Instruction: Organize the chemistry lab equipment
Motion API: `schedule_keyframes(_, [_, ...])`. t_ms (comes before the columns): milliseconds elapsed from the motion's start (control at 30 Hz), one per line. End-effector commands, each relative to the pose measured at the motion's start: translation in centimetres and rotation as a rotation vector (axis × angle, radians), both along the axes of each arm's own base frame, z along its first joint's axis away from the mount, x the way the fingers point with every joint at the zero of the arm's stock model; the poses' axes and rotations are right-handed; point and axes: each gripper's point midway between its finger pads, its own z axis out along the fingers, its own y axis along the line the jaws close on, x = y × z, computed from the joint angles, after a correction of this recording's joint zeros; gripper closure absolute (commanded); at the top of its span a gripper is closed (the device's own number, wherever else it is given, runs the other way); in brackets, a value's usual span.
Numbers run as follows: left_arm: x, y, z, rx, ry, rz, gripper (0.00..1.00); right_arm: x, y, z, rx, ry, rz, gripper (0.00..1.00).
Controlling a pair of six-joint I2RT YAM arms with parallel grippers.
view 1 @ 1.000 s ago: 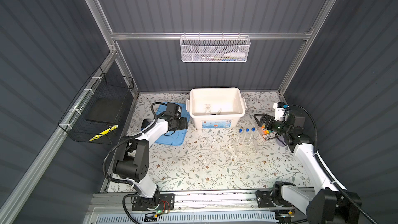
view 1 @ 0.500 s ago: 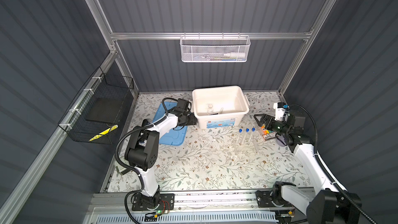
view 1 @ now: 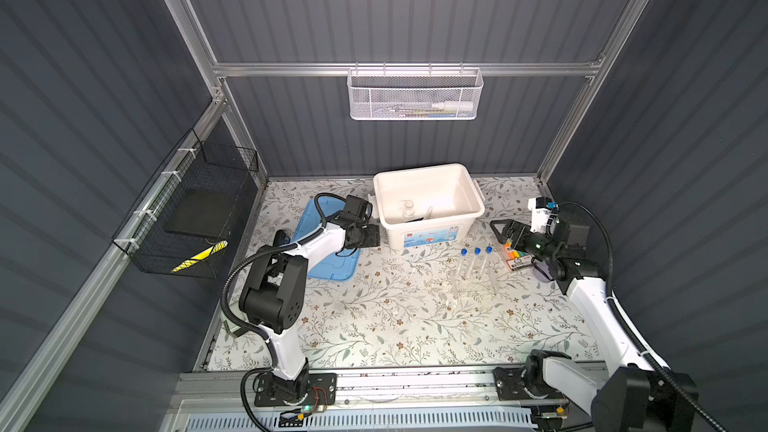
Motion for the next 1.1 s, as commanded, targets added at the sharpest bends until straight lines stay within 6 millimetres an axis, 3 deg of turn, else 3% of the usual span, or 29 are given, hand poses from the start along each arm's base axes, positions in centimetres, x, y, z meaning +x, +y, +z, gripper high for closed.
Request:
schedule_keyframes(0, [-1.8,1.2,-0.8,0.055,0.035,0.003,0.30,-0.1,0.0,0.2,0.000,-0.009,0.003,0.01])
schedule_keyframes(200, [-2.9,1.5,-3.3,0.070,0.101,-0.006,0.34,-0.2,-0.1,0.3,-0.005,-0.013,0.001,0.01])
schedule_keyframes(367, [-3.9,0.7,-4.1,0.017,0.139,-0.017,0.37,-0.3,-0.2,0.2,-0.010,-0.012,-0.005,0.01])
schedule_keyframes(800, [-4.6,-5.2,-2.5,-0.196,0.127,-0.071,0.37,-0.3,-0.1,0.3,-0.001,-0.015,-0.005,0.01])
schedule_keyframes(900, [-5.1,-4.2,-1.5,-0.162,0.126,-0.042,0.36,-0.4,-0.1,0.4,-0.005,-0.015,-0.003,0.01])
schedule_keyframes(1067, [-6.2,1.0,0.2,-0.030,0.087,0.065,0.34,-0.4,0.0,0.5,-0.006,-0.017,0.002,0.01])
